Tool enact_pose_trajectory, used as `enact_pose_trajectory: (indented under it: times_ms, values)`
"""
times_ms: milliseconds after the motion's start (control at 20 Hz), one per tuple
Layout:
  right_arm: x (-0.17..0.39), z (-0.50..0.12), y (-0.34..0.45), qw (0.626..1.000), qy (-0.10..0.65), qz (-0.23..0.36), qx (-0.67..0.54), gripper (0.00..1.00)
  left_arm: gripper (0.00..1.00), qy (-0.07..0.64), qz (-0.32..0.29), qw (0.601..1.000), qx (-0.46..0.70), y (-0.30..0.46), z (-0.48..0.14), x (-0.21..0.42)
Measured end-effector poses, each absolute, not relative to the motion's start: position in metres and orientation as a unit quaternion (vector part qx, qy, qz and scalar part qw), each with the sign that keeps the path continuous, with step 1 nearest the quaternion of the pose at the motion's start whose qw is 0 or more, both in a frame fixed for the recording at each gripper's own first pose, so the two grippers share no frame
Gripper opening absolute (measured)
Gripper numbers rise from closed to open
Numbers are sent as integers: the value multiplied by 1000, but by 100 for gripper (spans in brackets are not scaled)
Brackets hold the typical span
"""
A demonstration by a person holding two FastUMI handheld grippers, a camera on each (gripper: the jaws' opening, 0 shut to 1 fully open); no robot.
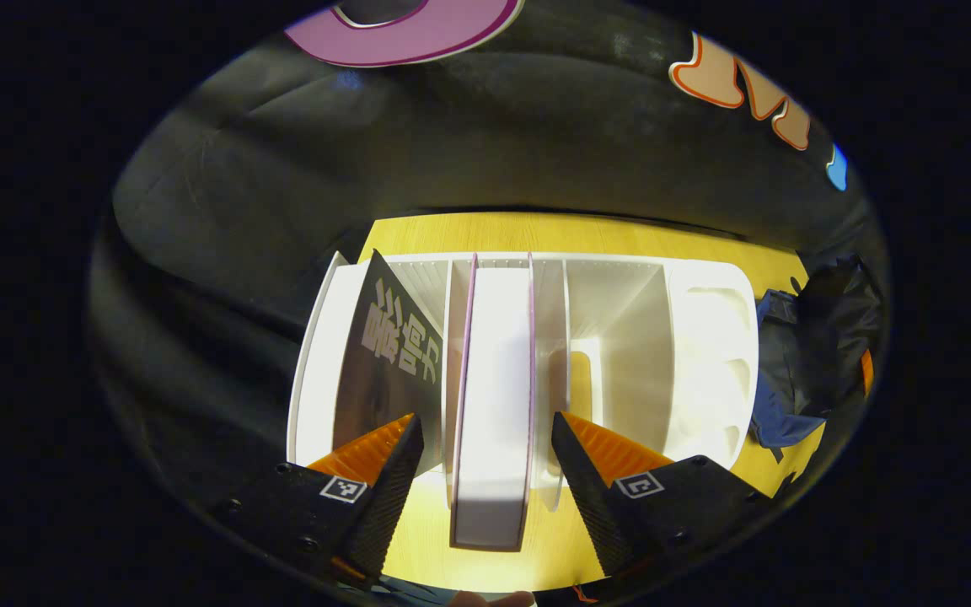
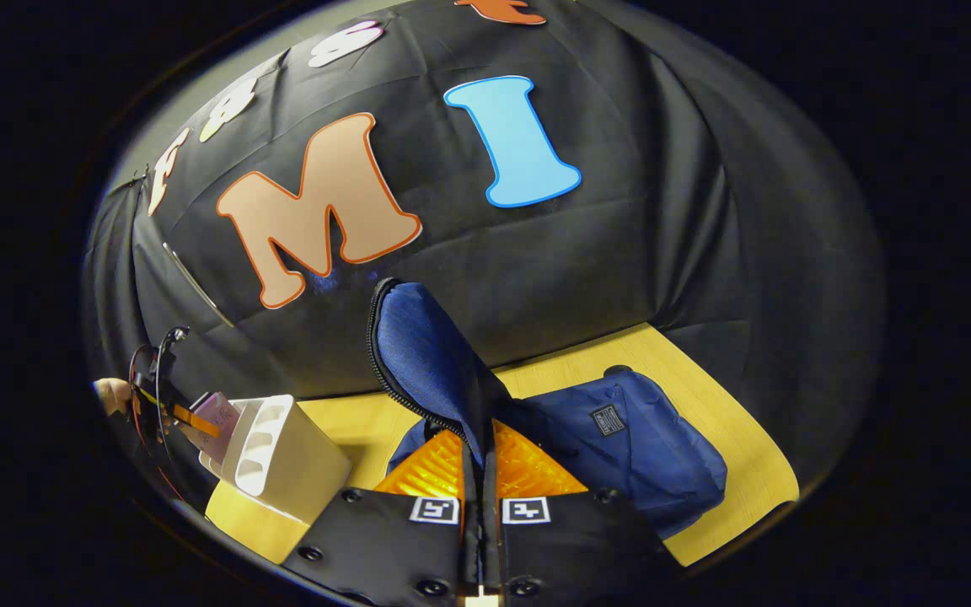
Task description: Open the schoolbag, grab two books from the bookshelf and put them into the schoolbag.
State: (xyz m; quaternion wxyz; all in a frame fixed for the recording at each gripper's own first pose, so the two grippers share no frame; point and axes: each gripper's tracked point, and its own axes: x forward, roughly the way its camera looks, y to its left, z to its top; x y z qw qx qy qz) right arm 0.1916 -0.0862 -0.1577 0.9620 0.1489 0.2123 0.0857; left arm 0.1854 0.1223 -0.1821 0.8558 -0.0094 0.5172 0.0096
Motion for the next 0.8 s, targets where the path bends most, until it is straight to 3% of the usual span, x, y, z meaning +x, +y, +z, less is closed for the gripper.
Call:
enact_pose_trajectory:
  times_ms: [150,200,250,350,500,700,800]
  values:
    - [191,-158,-87,962,214,86,148,5,88,533,7,846,0,123,-187,184]
    - [191,-158,-86,962,215,86,147,1,86,536,2,844,5,121,-188,185]
    - [192,-158,-86,962,214,86,147,5,85,541,1,841,10,123,-188,187]
    - [191,-159,-86,961,215,86,148,5,72,552,-4,834,14,125,-190,186]
    - [192,-159,-88,961,215,85,151,5,43,561,-14,828,-3,111,-193,187]
    - [192,-158,-90,961,215,84,151,1,36,568,-10,823,5,113,-192,184]
    - [193,-158,-90,962,215,84,149,5,37,567,-11,824,7,114,-191,184]
